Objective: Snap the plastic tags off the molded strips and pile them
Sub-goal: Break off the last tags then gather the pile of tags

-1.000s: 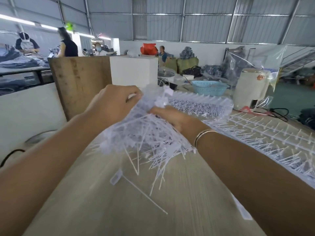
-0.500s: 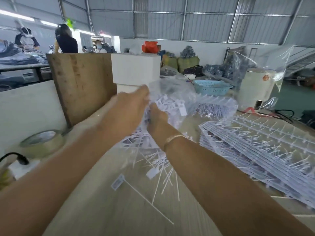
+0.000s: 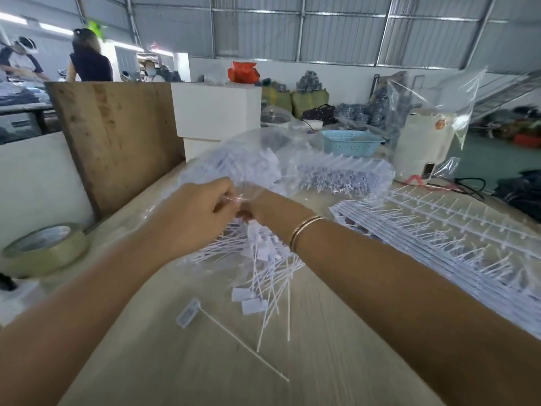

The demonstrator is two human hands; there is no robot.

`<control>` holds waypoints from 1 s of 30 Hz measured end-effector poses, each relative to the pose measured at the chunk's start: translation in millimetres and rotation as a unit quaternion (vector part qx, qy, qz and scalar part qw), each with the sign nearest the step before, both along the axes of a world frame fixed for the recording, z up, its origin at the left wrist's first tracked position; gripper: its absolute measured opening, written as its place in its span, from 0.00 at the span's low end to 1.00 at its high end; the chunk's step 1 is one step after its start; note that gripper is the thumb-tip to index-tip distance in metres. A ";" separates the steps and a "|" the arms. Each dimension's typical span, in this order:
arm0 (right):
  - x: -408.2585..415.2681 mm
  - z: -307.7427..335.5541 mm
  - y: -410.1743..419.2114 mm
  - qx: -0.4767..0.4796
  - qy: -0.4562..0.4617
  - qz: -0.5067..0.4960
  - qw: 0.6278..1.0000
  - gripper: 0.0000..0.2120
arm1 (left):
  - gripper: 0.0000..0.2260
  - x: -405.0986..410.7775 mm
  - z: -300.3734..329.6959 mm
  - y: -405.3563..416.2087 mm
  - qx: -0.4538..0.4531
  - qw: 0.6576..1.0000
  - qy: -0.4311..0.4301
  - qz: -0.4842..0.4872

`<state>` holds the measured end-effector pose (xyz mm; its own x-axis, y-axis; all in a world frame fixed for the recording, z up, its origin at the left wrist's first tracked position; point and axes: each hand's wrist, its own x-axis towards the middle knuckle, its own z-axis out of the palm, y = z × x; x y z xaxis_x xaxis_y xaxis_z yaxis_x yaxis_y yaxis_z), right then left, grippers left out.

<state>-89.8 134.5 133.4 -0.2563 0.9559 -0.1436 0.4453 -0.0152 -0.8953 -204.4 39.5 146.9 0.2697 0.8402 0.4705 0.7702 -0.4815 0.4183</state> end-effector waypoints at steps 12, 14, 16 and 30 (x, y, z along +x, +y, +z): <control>114.4 -40.6 -90.8 0.168 -0.464 0.212 0.844 0.23 | 0.12 38.2 -15.7 -55.2 0.352 0.888 0.272 -0.117; 115.1 -49.1 -94.5 0.232 -0.487 0.196 0.819 0.25 | 0.07 49.5 -36.6 -55.2 0.202 0.902 0.349 -0.155; 114.8 -57.0 -96.2 0.238 -0.464 0.152 0.840 0.23 | 0.11 51.4 -58.6 -43.4 0.069 0.913 0.395 -0.070; 60.8 -60.3 -50.3 -0.206 0.367 -0.226 0.879 0.10 | 0.13 41.7 -104.9 20.5 -0.170 0.946 0.268 0.060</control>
